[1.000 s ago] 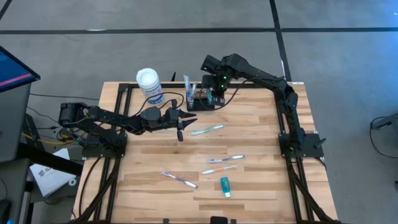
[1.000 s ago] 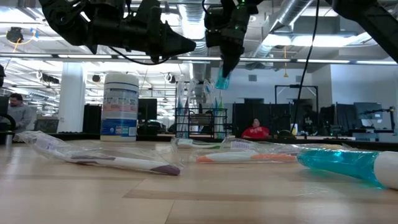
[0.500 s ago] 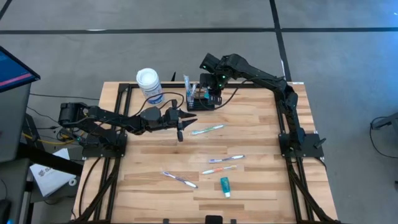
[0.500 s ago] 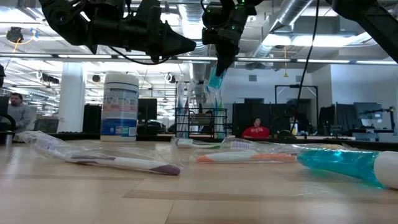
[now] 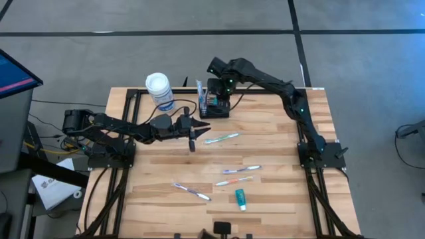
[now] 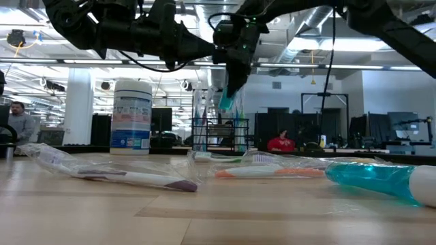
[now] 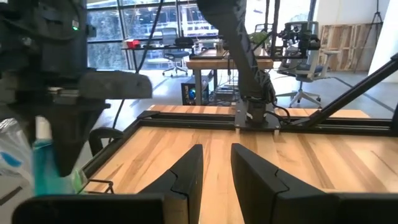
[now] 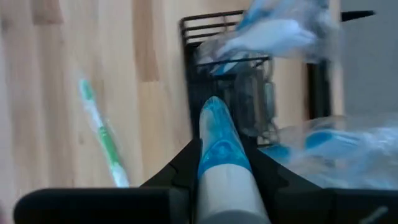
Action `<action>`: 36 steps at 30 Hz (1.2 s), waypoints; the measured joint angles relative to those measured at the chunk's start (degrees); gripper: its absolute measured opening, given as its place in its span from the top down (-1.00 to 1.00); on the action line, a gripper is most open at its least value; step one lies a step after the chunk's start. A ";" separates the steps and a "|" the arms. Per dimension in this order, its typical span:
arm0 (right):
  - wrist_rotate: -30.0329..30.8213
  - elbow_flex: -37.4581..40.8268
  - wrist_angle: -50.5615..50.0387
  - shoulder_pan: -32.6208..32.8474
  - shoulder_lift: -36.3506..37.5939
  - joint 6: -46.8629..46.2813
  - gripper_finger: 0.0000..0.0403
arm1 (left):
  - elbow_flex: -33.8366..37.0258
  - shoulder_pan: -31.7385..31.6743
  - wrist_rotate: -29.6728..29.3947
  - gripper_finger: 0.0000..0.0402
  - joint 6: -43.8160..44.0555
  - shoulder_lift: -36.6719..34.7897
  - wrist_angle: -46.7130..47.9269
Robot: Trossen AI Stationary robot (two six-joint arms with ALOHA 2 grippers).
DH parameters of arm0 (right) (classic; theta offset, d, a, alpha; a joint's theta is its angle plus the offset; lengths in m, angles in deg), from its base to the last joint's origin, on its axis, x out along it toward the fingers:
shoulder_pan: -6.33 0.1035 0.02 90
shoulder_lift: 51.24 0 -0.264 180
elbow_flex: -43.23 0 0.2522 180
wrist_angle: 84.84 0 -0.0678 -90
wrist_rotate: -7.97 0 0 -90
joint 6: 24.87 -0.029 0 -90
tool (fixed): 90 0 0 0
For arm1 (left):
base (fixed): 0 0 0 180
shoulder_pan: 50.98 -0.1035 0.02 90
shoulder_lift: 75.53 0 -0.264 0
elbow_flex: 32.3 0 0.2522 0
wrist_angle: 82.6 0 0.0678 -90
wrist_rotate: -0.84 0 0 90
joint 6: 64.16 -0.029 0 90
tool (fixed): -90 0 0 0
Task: Pick & Place toothbrushing station
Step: Put the top blue mouthwash into the black wire organizer
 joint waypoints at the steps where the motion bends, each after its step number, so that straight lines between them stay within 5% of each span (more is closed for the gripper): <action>1: -0.14 -1.37 -0.63 -0.26 -0.83 0.12 0.65 | 0.00 0.10 0.00 0.62 0.00 0.00 0.04; 36: -3.83 -1.27 3.63 -0.18 -4.32 1.49 0.65 | 0.00 0.47 0.01 0.62 -0.15 0.00 0.60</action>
